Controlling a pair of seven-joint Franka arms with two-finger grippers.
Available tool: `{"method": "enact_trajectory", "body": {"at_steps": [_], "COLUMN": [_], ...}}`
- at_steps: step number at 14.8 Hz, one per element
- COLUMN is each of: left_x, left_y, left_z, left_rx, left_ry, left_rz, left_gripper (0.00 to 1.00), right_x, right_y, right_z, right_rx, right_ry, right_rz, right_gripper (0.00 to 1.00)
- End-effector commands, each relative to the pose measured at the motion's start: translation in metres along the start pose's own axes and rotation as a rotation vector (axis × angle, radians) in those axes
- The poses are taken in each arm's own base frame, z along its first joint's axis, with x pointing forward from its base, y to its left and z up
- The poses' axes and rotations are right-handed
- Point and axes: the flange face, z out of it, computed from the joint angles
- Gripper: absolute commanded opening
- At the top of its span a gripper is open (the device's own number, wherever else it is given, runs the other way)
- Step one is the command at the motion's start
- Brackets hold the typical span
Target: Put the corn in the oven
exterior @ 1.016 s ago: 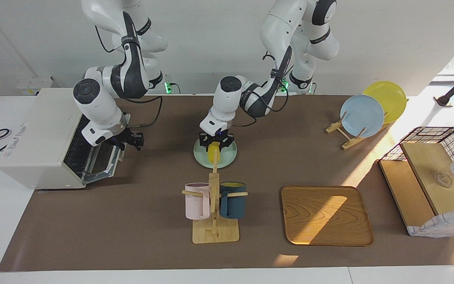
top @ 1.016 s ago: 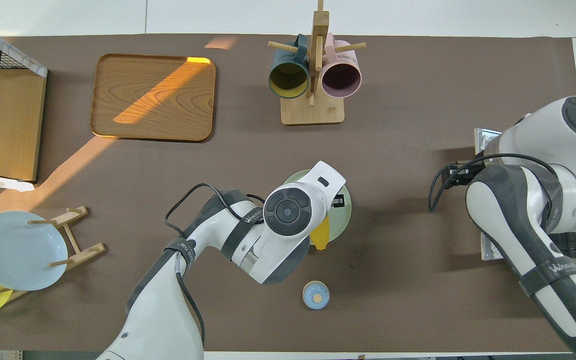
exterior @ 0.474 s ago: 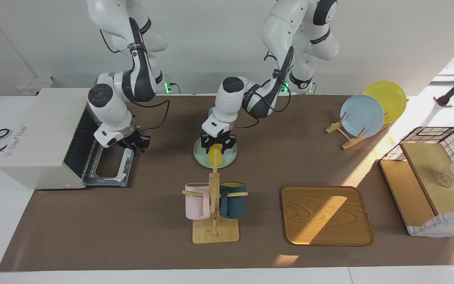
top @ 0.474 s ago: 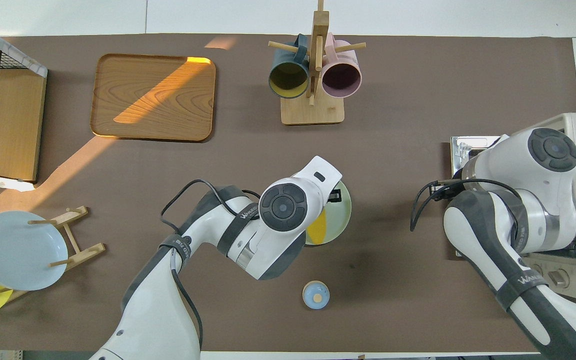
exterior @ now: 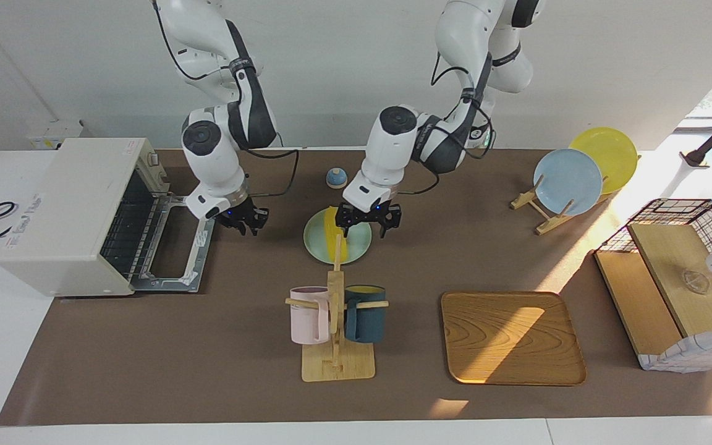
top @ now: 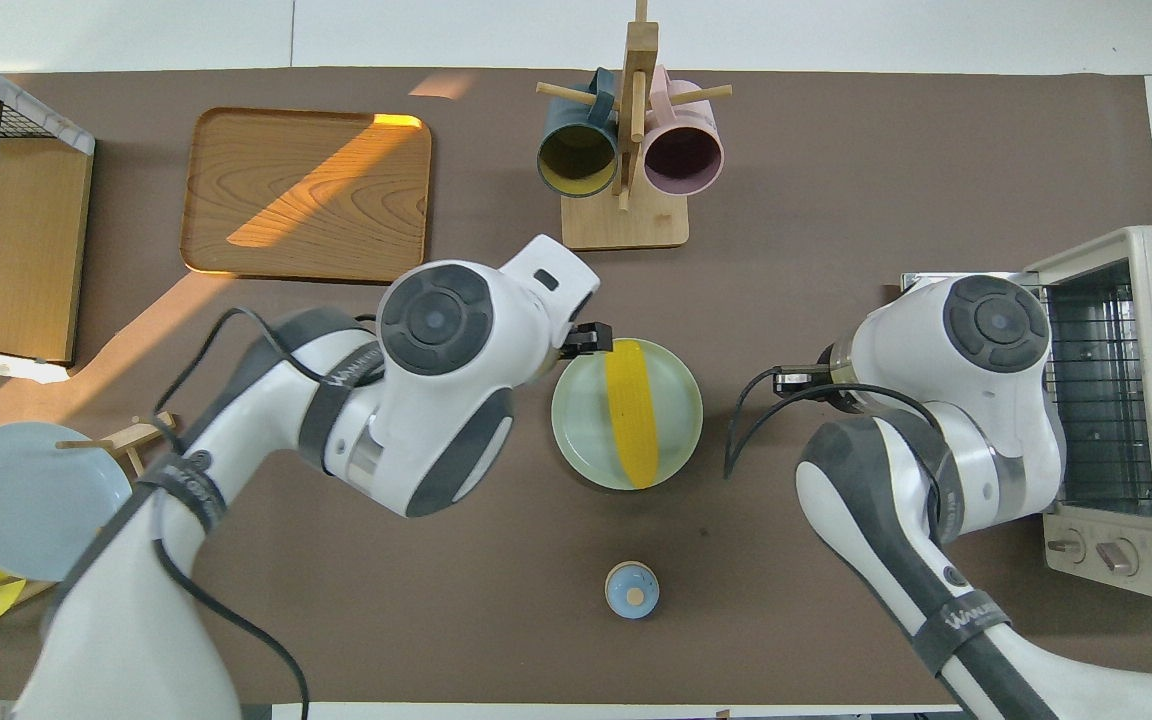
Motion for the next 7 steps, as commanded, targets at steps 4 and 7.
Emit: {"method": "enact_trajectory", "body": {"at_steps": [4,7], "left_x": [0.073,0.075], "left_y": [-0.157,-0.223], "left_z": [-0.111,-0.148], "left_rx": [0.052,0.114], "left_ry": [-0.038,-0.043], "left_rz": [0.048,0.056], "left_gripper": [1.00,1.00], "right_x": [0.025,0.024], "right_y": [-0.164,-0.265], "right_z": [-0.032,-0.007], "right_rx": [0.019,-0.004], "right_ry": [0.001,0.023], "right_rz": [0.068,0.145], "right_gripper": [0.30,0.31]}}
